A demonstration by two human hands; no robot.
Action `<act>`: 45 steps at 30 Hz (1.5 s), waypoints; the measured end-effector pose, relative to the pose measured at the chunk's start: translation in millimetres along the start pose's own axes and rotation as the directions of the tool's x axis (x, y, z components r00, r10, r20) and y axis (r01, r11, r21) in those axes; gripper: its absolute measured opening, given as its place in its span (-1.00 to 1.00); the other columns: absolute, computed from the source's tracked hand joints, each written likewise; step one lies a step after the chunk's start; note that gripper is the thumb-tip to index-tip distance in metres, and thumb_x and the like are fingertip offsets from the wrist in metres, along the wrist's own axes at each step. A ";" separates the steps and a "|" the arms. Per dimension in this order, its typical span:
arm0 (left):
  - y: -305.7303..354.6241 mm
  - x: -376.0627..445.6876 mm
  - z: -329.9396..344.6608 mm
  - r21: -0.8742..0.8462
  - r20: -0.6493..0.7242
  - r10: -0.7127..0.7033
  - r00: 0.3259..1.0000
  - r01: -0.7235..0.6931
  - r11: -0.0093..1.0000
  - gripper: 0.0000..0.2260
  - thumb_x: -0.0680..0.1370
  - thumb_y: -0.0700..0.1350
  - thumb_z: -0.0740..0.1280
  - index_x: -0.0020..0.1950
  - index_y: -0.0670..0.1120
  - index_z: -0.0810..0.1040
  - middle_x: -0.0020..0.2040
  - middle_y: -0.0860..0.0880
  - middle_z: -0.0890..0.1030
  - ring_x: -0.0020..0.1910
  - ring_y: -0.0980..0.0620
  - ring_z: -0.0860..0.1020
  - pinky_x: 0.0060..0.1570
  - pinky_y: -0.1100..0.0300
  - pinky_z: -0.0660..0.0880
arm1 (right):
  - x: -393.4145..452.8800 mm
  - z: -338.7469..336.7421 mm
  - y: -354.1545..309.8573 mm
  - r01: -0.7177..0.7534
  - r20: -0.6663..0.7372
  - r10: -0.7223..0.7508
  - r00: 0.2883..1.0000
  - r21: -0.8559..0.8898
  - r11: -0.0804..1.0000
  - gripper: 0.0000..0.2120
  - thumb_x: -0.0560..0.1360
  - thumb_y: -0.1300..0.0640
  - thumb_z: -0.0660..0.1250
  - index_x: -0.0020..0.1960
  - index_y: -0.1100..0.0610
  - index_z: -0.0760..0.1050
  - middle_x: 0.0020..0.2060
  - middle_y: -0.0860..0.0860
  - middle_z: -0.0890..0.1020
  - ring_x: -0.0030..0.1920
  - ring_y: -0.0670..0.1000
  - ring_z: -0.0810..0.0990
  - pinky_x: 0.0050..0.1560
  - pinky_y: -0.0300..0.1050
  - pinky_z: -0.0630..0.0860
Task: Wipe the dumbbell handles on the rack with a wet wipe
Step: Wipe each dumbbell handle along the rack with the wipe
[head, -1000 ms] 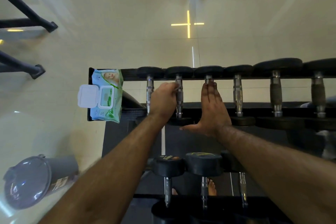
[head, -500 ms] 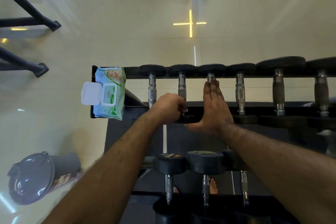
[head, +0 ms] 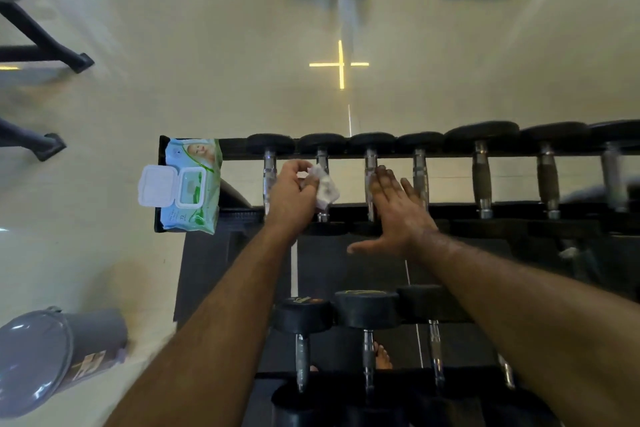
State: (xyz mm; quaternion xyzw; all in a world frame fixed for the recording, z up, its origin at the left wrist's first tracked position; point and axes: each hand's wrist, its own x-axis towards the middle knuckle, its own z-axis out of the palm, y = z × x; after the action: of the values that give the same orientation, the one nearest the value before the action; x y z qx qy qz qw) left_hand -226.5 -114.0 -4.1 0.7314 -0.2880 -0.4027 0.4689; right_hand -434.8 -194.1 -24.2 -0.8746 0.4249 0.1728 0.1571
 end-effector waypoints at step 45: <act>8.5 49.3 127.4 0.858 0.333 0.658 0.675 -0.507 0.085 -0.77 0.47 -0.29 0.51 0.11 -0.15 0.73 0.00 -0.08 0.70 0.01 -0.12 0.59 0.07 0.01 0.58 | -20.0 -7.4 165.0 0.375 -0.005 -0.383 0.924 -0.190 0.907 0.08 0.49 -0.67 -0.07 0.75 -0.02 -0.23 0.72 -0.03 -0.21 0.72 0.07 -0.29 0.72 0.14 -0.14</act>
State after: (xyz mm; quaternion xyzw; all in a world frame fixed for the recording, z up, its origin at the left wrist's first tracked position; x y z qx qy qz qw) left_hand -311.3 -214.6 -42.1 0.7065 -0.6897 0.0995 0.1232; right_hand -576.7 -280.7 -30.0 -0.9547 0.2322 0.1592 0.0966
